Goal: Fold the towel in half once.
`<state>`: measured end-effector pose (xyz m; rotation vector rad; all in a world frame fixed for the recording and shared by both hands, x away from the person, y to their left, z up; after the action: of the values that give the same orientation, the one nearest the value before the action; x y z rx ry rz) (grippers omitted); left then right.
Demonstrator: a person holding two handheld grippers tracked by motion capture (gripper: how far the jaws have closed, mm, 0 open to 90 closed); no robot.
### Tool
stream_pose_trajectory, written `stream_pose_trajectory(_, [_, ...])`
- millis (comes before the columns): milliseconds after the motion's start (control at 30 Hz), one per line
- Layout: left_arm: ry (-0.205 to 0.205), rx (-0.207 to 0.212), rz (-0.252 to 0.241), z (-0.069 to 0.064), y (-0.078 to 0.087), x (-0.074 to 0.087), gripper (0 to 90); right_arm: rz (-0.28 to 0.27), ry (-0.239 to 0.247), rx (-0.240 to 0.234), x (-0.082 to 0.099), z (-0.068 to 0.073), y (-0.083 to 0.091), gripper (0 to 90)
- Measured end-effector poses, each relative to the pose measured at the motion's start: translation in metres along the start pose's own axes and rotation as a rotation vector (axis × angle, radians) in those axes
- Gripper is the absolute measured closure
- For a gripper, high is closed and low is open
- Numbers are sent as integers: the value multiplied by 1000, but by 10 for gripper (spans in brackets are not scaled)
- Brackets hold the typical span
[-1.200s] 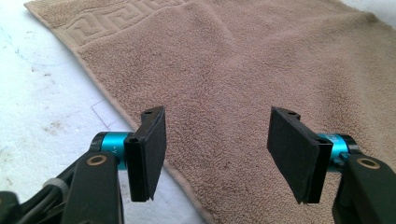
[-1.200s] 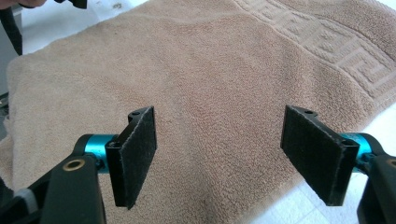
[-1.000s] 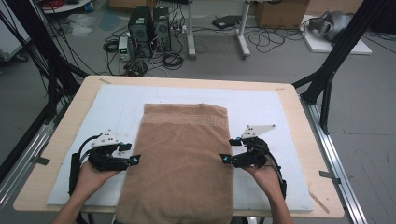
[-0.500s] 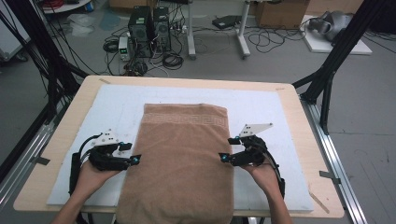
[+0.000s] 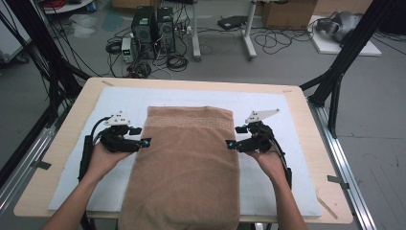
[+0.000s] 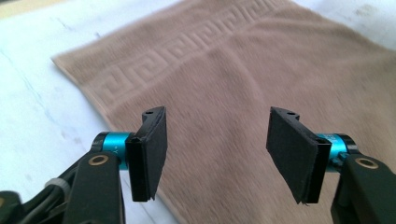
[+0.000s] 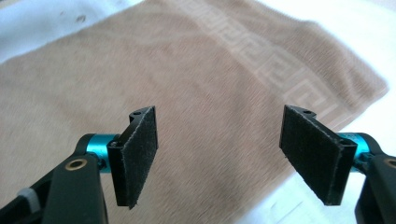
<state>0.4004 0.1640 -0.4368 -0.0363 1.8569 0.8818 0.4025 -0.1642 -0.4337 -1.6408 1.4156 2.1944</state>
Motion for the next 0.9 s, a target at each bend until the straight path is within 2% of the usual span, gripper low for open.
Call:
stream_pose_trajectory(167, [20,-16,-21,12,0,-14,401,8,15,18,-18,-13,-4,292])
stream_pose_trajectory(333, [31,-48,-7,26,-4,-18,405,-1,30,44,-29,-22,-8,336])
stream_pose_trajectory(433, [48,-75,-12,40,-11,-16,427,20,22,67,-26,-32,-19,367])
stream_pose_trajectory(533, [66,-88,9,52,-23,-9,440,43,8,89,-20,-41,-31,399])
stream_pose_trajectory(667, [105,-95,35,64,-44,2,466,107,-27,94,-6,-50,-52,439])
stream_pose_trajectory(700, [111,-104,38,68,-48,5,476,127,-21,100,-3,-52,-57,455])
stream_pose_trajectory(767, [131,-122,32,75,-53,8,485,139,-22,129,2,-56,-65,485])
stream_pose_trajectory(800, [148,-117,23,77,-55,9,487,136,-29,137,3,-58,-68,495])
stream_pose_trajectory(833, [151,-116,24,78,-58,11,495,135,-41,147,5,-61,-71,507])
stream_pose_trajectory(900, [129,-128,73,80,-62,18,528,146,-64,167,9,-67,-76,538])
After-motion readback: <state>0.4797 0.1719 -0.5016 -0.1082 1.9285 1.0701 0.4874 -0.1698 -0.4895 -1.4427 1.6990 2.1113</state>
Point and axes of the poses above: each handheld gripper's, and its own axes: y roughly backward along the jaws, x roughly out of its underside, z roughly to its left, the point moved 9 cm from there along -y, roughly forward along the jaws, and after that the axes turned 10 degrees about x, right-handed, at the moved point
